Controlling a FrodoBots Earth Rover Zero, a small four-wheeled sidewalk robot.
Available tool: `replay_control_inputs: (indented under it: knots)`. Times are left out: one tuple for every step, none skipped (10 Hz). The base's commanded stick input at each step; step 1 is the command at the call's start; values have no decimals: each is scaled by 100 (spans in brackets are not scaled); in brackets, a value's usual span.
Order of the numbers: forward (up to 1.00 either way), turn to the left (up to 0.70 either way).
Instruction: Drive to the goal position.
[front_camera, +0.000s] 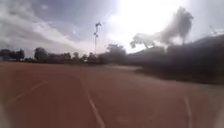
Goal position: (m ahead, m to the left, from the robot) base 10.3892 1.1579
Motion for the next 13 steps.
replay_control_inputs:
  knots:
    - [70, 0]
    - [70, 0]
    - [70, 0]
    - [70, 0]
    - [70, 0]
    - [70, 0]
    - [70, 0]
    - [70, 0]
    - [70, 0]
    - [70, 0]
    - [70, 0]
    - [70, 0]
    - [70, 0]
